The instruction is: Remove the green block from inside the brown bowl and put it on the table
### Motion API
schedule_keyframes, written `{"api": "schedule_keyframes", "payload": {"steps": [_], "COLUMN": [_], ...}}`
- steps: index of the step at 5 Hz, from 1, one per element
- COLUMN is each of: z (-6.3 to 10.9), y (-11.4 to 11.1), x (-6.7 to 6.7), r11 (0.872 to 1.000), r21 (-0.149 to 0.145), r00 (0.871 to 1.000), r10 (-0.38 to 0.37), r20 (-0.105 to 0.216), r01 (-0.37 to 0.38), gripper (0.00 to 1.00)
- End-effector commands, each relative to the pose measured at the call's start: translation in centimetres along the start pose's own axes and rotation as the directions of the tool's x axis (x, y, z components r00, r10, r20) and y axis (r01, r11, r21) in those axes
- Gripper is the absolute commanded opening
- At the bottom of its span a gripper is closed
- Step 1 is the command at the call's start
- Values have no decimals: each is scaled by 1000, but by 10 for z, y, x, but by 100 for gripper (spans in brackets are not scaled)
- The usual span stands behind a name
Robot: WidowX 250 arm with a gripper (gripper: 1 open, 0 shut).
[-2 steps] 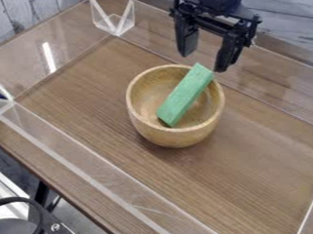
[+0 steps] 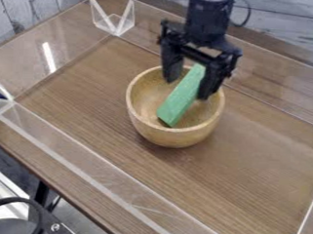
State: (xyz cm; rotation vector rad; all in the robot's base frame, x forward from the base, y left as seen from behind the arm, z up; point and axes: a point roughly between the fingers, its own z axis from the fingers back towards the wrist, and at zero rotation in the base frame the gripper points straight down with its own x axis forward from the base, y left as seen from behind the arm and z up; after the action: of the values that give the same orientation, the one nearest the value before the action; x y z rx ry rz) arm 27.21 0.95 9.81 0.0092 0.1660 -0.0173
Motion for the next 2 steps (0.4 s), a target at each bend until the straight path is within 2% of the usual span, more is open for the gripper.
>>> {"api": "schedule_keyframes", "payload": {"steps": [1,2], "z": [-2,-14], "y": [12,20], "x": [2,4], "r11": [1000,1000], "r21": [2,-14], "r00": [999,999], "r10": [-2,-9], "r20": [33,37], "r01": [2,10], "gripper": [100,100]}}
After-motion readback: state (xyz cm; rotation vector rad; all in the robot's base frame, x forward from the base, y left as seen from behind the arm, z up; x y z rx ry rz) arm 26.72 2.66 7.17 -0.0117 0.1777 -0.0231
